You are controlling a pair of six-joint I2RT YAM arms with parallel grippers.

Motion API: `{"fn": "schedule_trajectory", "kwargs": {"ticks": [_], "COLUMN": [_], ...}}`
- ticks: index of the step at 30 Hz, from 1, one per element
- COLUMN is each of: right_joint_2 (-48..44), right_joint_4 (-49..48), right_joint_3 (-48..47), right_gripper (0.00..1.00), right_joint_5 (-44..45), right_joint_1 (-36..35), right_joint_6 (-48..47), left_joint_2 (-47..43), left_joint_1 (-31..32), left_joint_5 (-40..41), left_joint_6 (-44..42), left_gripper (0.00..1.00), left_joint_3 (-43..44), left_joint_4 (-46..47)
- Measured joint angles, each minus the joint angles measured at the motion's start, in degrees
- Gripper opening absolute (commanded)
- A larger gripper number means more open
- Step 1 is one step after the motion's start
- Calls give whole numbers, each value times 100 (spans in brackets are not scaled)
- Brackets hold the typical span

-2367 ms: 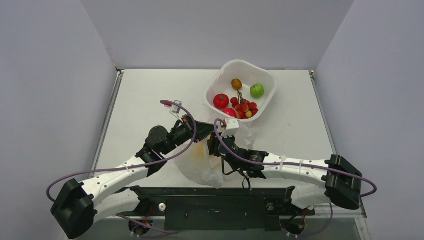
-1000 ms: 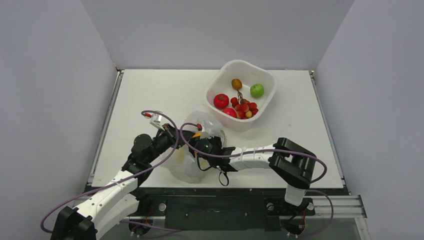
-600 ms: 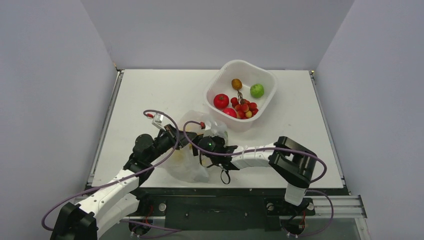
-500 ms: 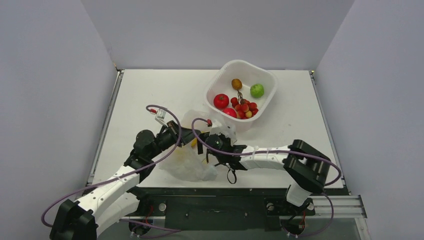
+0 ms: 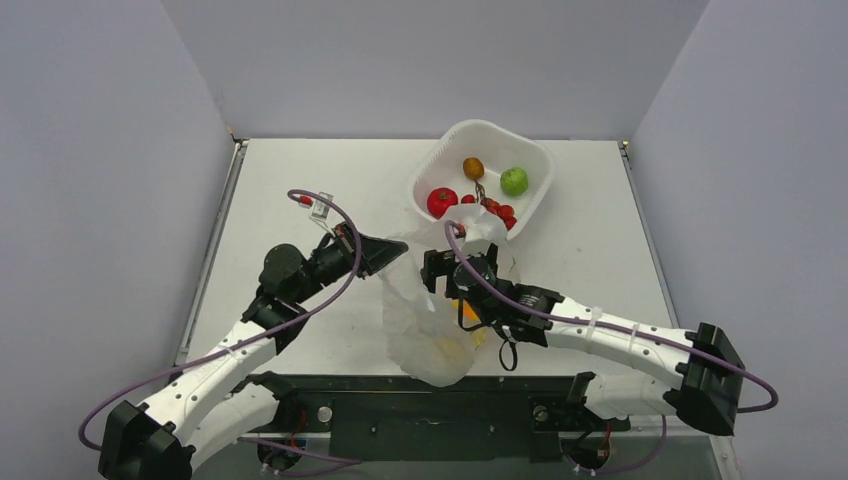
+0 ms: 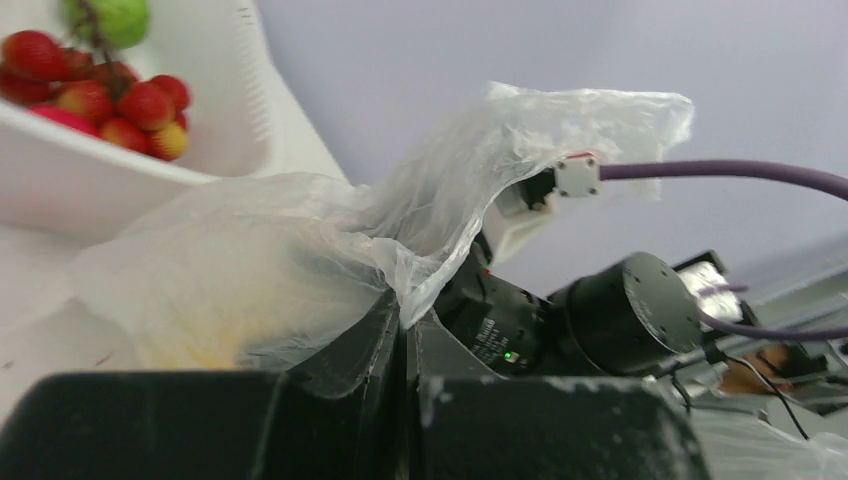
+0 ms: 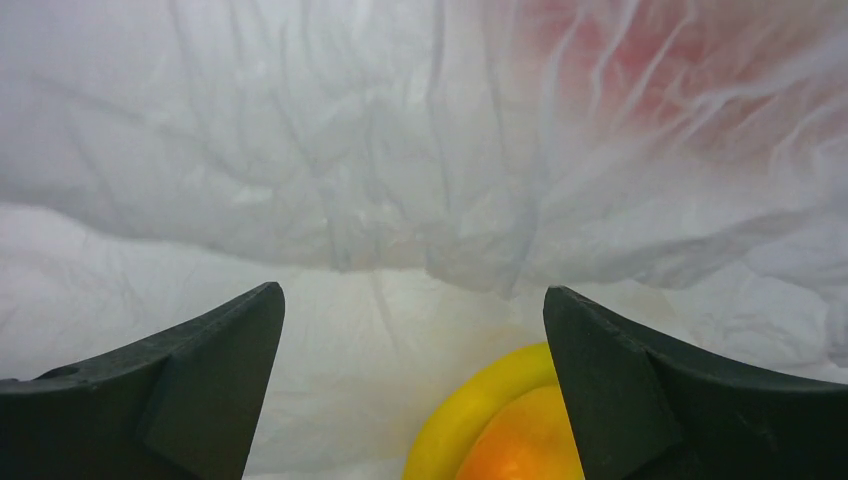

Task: Take the fake fruits out of the plastic bag

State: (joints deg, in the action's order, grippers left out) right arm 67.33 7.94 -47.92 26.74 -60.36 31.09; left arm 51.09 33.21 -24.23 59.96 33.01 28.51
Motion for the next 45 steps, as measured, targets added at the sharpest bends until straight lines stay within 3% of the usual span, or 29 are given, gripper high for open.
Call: {"fn": "schedule_trajectory", "kwargs": {"ticks": [4, 11, 25, 36, 40, 45], "right_joint_2": [588, 1827, 1668, 1864, 2083, 2234], "right_joint_4": [28, 435, 1377, 1185, 828, 597], "right_joint_3": [-22, -33, 131, 457, 472, 516], "right_gripper": [98, 98, 94, 74, 74, 60], "right_joint_5": [-39, 74, 605, 400, 177, 0], "right_joint_1": [0, -39, -345, -330, -245, -219], "right_joint_6": [20, 415, 1506, 1858, 1864, 1746], "left_joint_2": [15, 179, -50, 138, 136, 116], "left_joint_1": [-442, -535, -542, -542, -542, -542], "left_joint_5": [39, 13, 28, 17, 17, 17], "left_joint_6": [-177, -262, -367, -369, -378, -415], "left_gripper": [0, 0, 0, 0, 0, 0], "left_joint_3": [-328, -1261, -1445, -1445, -1438, -1434], "left_joint_4": [-315, -391, -492, -481, -492, -516]}}
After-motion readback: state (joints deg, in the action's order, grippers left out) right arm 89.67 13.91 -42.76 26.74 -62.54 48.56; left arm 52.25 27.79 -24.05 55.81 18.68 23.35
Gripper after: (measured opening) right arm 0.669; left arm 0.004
